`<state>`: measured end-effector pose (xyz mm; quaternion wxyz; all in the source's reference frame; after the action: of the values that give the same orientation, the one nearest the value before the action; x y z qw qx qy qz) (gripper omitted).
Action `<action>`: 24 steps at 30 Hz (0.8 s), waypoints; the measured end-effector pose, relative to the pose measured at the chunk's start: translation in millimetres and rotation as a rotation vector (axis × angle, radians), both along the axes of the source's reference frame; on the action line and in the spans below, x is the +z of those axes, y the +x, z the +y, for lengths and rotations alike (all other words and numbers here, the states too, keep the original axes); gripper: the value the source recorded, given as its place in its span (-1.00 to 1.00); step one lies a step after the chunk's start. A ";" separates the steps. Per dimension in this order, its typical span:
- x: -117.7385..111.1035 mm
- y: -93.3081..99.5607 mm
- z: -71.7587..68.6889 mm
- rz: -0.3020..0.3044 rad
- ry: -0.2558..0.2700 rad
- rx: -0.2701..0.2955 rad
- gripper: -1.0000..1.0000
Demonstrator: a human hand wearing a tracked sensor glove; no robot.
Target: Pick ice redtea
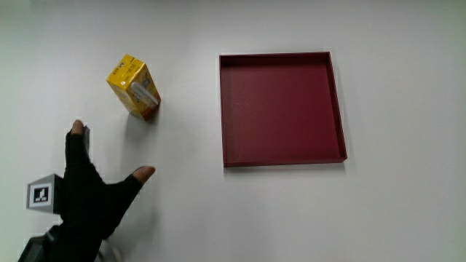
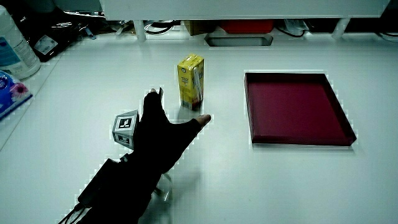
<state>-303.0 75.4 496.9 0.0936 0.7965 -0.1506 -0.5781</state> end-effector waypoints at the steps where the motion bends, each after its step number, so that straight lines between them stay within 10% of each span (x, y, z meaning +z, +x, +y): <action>1: -0.4 1.9 -4.1 0.011 -0.003 -0.006 0.00; 24: 20.2 21.7 -77.0 0.128 0.061 -0.090 0.00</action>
<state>-281.3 -1.6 517.1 0.0525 0.7528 -0.1621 -0.6358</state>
